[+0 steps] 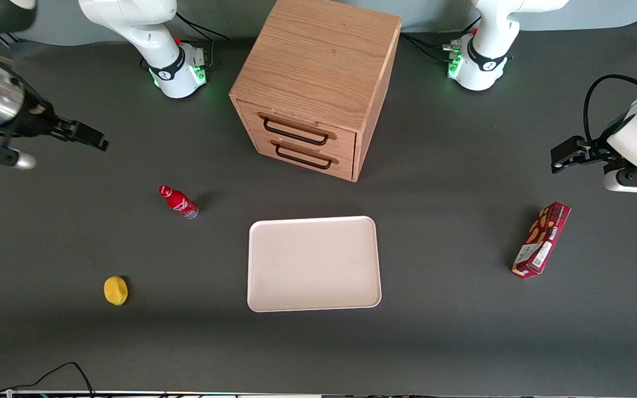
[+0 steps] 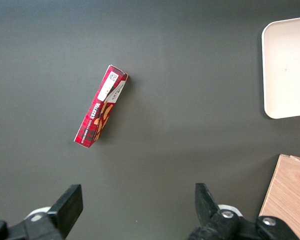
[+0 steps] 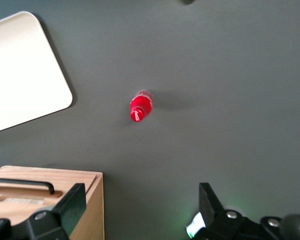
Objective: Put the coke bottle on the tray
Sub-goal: 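Move the right gripper down over the small red Coca-Cola bottle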
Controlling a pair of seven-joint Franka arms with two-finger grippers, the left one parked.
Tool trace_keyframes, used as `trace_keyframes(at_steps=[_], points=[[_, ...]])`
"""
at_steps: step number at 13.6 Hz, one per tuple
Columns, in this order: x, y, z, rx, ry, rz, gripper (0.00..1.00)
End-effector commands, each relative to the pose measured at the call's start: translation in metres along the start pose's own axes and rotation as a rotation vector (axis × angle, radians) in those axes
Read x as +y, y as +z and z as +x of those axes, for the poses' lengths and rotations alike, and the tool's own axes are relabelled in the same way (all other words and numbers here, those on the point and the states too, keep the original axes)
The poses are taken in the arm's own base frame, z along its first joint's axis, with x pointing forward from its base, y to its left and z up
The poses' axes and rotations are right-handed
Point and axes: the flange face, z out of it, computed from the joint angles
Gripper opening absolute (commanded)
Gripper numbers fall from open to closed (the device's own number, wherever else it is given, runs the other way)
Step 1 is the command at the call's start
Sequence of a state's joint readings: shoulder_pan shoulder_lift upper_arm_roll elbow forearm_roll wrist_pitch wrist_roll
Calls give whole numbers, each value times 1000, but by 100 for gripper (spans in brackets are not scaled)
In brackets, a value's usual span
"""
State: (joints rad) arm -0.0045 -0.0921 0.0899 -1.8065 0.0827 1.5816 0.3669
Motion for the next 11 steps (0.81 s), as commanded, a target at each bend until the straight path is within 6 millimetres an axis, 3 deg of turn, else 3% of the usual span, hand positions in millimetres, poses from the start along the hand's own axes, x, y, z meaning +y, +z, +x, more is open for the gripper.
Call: trace_keyframes(at_steps=[1,3,5,8,9,10,11], points=[[-12,86,-5,15,-26,13,100],[-9,147,-4,57,-22,22,100],[-10,195,-8,92,-34,22,100],[-7,232,-3,139,-27,40,100],[-7,239,0,146,-26,44,94],[-7,243,2,147,-28,44,79],[-7,245,2,146,-28,44,50]])
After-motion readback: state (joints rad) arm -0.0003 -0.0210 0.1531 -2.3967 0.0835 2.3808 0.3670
